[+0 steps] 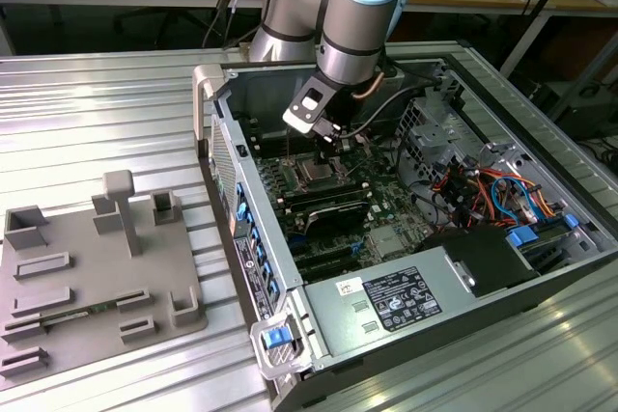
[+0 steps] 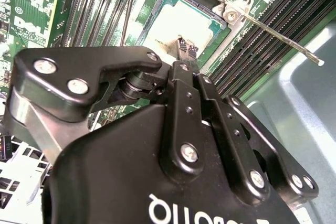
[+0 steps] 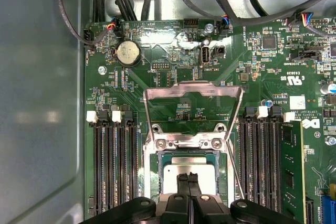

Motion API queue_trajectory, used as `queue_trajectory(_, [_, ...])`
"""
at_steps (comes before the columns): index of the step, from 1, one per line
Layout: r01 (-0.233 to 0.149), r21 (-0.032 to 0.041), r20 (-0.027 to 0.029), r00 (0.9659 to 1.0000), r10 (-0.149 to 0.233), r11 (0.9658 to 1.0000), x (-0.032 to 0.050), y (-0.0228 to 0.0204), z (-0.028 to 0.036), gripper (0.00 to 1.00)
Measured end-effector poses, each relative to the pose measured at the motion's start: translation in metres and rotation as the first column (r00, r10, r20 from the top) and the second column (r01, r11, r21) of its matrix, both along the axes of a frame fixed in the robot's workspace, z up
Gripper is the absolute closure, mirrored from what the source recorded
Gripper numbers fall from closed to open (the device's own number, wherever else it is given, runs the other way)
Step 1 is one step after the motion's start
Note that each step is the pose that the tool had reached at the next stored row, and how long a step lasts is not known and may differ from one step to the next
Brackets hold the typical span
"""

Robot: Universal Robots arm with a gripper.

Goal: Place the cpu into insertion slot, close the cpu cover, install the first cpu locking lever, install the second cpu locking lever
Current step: 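Close the cpu cover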

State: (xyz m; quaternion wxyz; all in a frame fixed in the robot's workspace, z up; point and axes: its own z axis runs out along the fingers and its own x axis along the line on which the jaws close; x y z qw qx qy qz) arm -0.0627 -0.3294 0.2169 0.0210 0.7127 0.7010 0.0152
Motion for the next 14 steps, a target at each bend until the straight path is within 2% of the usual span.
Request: queue_trajectory(14, [0.000, 0.0000, 0.0000, 1.0000, 0.000, 1.0000, 0.0028, 0.0000, 0.0001, 0.89])
